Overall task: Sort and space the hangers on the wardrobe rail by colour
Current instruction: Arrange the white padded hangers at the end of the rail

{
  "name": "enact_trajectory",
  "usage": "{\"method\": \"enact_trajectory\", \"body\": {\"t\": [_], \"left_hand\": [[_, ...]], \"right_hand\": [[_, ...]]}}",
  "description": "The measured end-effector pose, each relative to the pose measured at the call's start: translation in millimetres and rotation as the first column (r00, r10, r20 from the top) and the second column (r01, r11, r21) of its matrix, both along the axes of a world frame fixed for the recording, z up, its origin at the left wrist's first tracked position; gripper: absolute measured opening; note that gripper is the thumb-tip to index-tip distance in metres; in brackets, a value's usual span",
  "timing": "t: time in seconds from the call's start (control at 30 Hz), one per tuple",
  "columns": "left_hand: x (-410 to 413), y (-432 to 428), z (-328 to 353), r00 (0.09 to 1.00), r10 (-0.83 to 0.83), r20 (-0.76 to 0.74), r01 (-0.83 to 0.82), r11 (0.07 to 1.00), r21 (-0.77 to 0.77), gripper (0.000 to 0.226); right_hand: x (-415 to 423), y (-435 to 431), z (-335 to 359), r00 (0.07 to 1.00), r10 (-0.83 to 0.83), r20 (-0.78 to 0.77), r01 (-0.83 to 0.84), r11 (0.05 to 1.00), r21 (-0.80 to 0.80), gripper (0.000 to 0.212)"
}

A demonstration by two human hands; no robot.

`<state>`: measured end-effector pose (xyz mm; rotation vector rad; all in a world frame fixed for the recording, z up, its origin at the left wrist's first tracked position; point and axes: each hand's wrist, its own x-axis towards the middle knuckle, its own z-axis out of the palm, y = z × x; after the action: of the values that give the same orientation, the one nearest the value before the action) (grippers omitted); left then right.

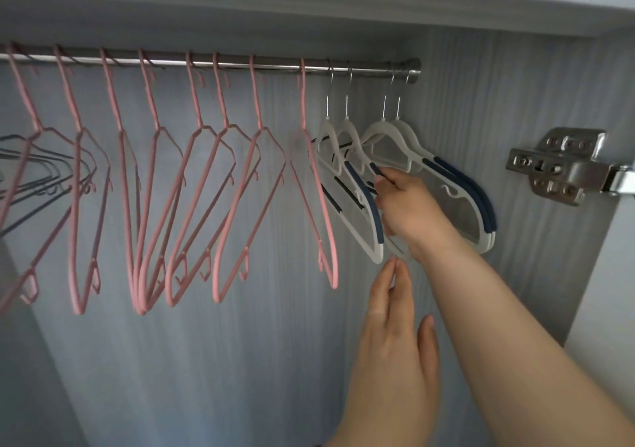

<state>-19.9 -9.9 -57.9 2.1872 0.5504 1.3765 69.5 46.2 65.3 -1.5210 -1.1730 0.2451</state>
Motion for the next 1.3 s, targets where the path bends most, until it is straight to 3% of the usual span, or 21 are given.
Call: {"method": "enact_trajectory", "body": {"t": [0.1, 0.17, 0.23, 0.3, 0.33, 0.4, 0.47, 0.53, 0.73, 0.93, 1.13, 1.3], "left_hand": [[2, -1, -3, 1.000, 0.000, -0.019, 0.000, 1.000, -0.002, 0.053], [4, -1, -6, 1.000, 0.010, -0.012, -0.010, 1.000, 0.024, 0.051], [5, -1, -8, 1.000, -0.004, 0.002, 0.004, 1.000, 0.019, 0.051], [5, -1, -11, 1.000, -0.011, 0.004, 0.011, 1.000, 0.016, 0.051], [5, -2, -12, 1.000, -0.012, 0.004, 0.012, 1.000, 0.015, 0.052], [4, -3, -14, 1.000, -0.019, 0.002, 0.019, 1.000, 0.004, 0.053], [2, -1, -14, 1.000, -0.023, 0.011, 0.023, 1.000, -0.007, 0.054], [-1, 2, -12, 1.000, -0.007, 0.017, 0.007, 1.000, -0.014, 0.056], [-10, 12, -5, 0.999, 0.016, 0.041, -0.015, 1.000, -0.014, 0.059], [-13, 9, -3, 1.000, 0.003, 0.028, -0.001, 0.999, -0.050, 0.056], [-12, 8, -7, 0.999, 0.007, 0.054, -0.007, 1.000, -0.008, 0.055], [-18, 1, -2, 0.995, 0.044, 0.084, -0.052, 0.995, 0.089, 0.049]], "right_hand": [[-2, -6, 5, 0.996, 0.011, 0.085, -0.001, 0.993, -0.119, 0.029], [-1, -20, 9, 0.933, -0.086, 0.349, 0.159, 0.970, -0.184, 0.034], [0, -38, 18, 0.771, -0.284, 0.570, 0.329, 0.944, 0.024, 0.031], [5, -52, 30, 0.671, -0.434, 0.601, 0.387, 0.897, 0.215, 0.028], [10, -52, 34, 0.648, -0.449, 0.615, 0.420, 0.884, 0.203, 0.031], [21, -45, 36, 0.642, -0.392, 0.660, 0.512, 0.859, 0.011, 0.035], [27, -34, 33, 0.671, -0.329, 0.665, 0.547, 0.824, -0.145, 0.035], [28, -25, 28, 0.715, -0.303, 0.630, 0.520, 0.832, -0.191, 0.033], [23, -16, 21, 0.826, -0.278, 0.490, 0.376, 0.920, -0.113, 0.029], [19, -14, 17, 0.836, -0.266, 0.480, 0.351, 0.931, -0.096, 0.043], [14, -26, 21, 0.817, -0.235, 0.527, 0.369, 0.915, -0.165, 0.034], [2, -53, 31, 0.749, -0.336, 0.571, 0.375, 0.925, 0.053, 0.033]]}}
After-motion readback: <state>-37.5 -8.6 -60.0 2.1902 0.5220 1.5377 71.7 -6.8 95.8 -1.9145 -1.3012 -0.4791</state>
